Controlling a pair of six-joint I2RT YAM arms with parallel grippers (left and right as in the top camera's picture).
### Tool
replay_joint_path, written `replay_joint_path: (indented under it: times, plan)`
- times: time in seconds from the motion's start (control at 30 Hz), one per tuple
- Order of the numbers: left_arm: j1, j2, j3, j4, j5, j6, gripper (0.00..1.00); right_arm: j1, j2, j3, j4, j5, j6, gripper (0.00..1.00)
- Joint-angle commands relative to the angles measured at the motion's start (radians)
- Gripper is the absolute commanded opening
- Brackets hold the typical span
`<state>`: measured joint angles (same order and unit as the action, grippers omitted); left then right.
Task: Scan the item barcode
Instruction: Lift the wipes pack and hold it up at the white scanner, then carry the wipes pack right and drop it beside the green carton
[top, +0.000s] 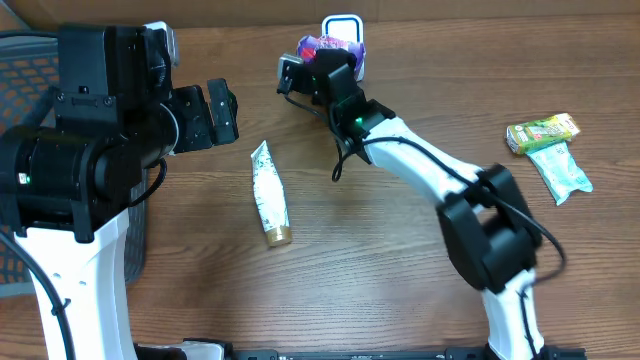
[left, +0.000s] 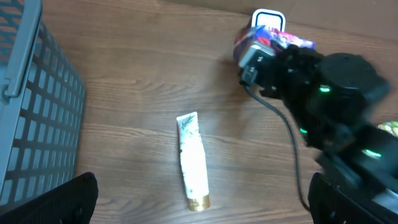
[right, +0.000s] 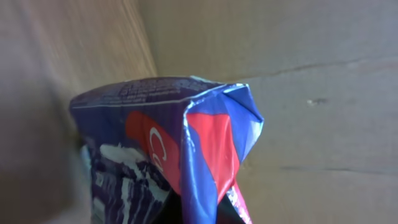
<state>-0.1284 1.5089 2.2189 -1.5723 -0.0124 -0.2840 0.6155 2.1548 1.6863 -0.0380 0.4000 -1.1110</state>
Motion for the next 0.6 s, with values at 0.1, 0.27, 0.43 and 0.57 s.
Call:
replay_joint_path:
  times: [0.1,0.27,0.43,0.57]
  plan:
    - [0.004,0.008,0.008,0.002,-0.006,0.015,1.0,-0.006,-0.361,0.023,-0.302,-0.213,0.465,0.04]
    - [0.004,0.008,0.008,0.002,-0.006,0.015,1.0,-0.074,-0.542,0.023,-0.551,-0.446,0.911,0.04]
    - [0.004,0.008,0.008,0.002,-0.006,0.015,1.0,-0.214,-0.663,0.022,-0.789,-0.541,1.252,0.04]
    - [0.004,0.008,0.008,0.002,-0.006,0.015,1.0,-0.377,-0.692,0.022,-0.988,-0.54,1.433,0.04]
